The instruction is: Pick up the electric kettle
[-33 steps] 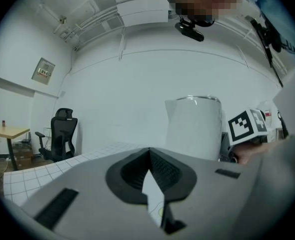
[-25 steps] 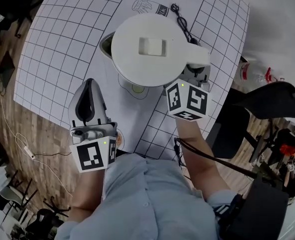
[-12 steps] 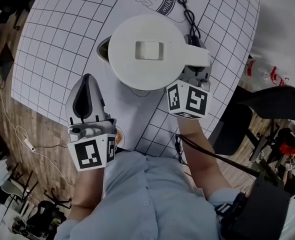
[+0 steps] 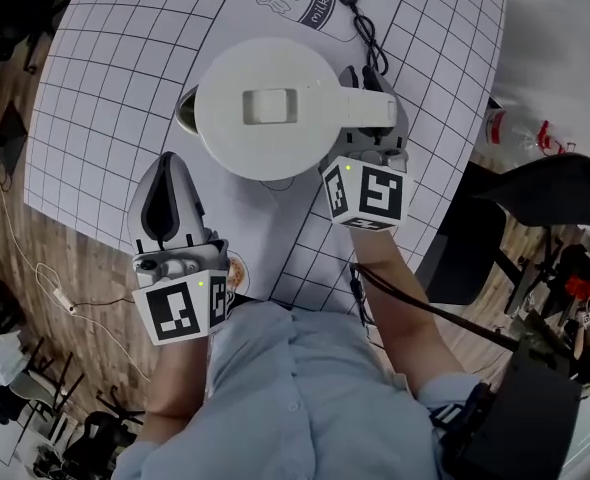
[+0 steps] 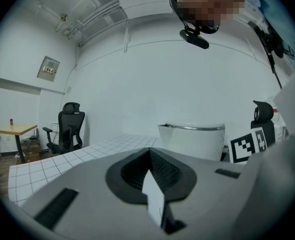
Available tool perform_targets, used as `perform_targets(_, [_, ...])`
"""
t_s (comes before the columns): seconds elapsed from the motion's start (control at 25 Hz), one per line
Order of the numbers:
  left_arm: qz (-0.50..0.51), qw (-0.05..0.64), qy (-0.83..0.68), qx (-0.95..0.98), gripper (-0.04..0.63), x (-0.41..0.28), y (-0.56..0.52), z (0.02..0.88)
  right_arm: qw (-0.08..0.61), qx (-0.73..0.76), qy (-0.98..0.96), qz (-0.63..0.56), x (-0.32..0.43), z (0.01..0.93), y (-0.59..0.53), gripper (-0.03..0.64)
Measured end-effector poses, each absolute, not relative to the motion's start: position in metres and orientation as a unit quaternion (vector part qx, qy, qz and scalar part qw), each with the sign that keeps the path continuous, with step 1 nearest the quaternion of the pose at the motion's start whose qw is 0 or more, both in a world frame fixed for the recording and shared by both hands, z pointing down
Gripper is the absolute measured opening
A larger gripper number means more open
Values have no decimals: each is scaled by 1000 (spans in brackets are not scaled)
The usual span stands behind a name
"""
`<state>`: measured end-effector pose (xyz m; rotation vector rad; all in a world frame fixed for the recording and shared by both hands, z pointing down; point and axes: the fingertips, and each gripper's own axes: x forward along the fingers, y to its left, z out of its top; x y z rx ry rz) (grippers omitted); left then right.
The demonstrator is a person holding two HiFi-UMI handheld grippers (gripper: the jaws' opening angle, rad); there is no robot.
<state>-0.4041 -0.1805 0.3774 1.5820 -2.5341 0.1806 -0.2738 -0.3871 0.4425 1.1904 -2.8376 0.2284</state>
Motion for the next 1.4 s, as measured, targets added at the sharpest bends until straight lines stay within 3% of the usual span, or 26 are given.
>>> perform_targets(0.28, [55, 65, -837, 541, 0, -394, -176, 371, 81, 383, -916, 85, -260, 463, -366, 149])
perform_targets(0.76, [29, 37, -807, 588, 0, -337, -154, 346, 57, 386, -918, 73, -212, 425, -304, 156])
perform_targets(0.84, [20, 29, -797, 603, 0, -321, -151, 336, 38, 379, -922, 66, -201, 403, -288, 144])
perform_targets(1.0, [11, 23, -777, 629, 0, -283, -149, 316, 23, 362, -931, 49, -172, 361, -256, 35])
perform_targets(1.2, [15, 12, -757, 654, 0, -256, -245, 301, 18, 365, -931, -6, -154, 321, -320, 12])
perform_targets(1.4, [16, -12, -742, 670, 0, -246, -316, 276, -41, 374, -926, -33, -151, 272, -372, 3])
